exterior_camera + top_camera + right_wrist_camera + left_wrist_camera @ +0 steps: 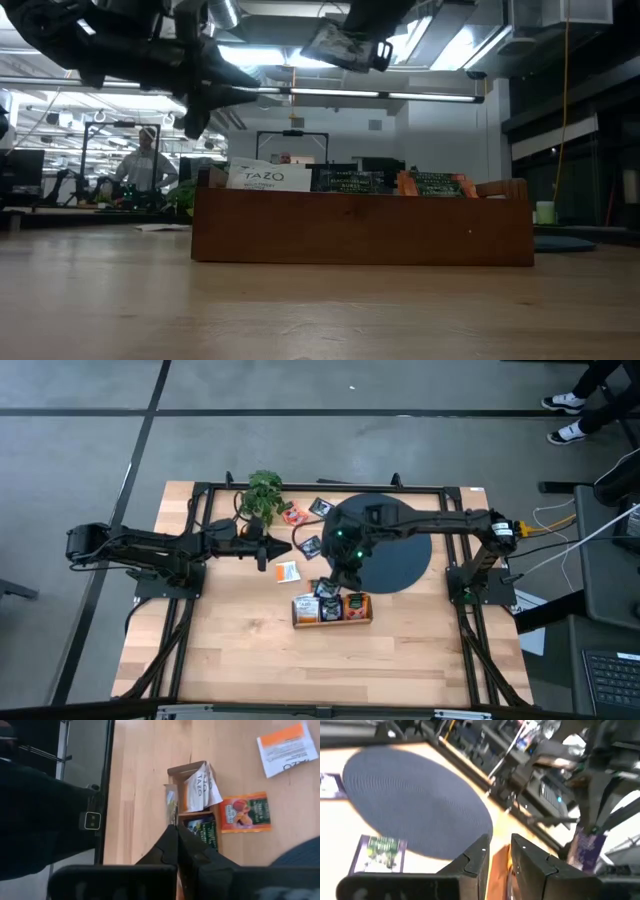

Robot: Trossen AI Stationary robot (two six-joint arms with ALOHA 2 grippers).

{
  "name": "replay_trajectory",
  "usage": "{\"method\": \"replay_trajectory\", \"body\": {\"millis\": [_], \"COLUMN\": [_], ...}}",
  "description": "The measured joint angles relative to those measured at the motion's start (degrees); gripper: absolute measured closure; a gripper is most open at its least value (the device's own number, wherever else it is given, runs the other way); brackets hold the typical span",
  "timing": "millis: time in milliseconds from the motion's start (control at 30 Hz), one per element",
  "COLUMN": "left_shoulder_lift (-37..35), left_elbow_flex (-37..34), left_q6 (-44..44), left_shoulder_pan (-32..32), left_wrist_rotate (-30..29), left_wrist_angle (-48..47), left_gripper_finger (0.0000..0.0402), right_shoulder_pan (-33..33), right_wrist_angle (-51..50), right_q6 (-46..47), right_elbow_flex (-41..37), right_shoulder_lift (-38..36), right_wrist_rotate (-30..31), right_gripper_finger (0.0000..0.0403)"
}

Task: Pick & Place Tea
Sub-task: Put the bottom left purple tea bag into the middle section of the wooden organizer

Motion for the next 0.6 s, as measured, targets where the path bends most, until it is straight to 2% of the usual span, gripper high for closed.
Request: {"method": "replay_trajectory", "body": {"millis": [367,600], "left_shoulder_lift": [0.0,0.0], "left_elbow_flex": [0.0,0.0], "left_q6": [-3.1,-3.1], "left_shoulder_pan": [-0.9,-4.2], "left_wrist_rotate": [7.1,7.1], "left_wrist_angle": [-1.4,-1.2], "left_gripper_finger": [0.0327,0.0325], "right_shoulder_pan": [4.4,6.3], "right_wrist_angle": [-0.7,-1.1], "right_q6": [3.8,4.0], "right_elbow_flex": [0.0,-2.6], "right_shoulder_lift": [0.2,3.6], "right_wrist_rotate": [1.5,6.1], "right_gripper_finger": [0.0402,0.0402]}}
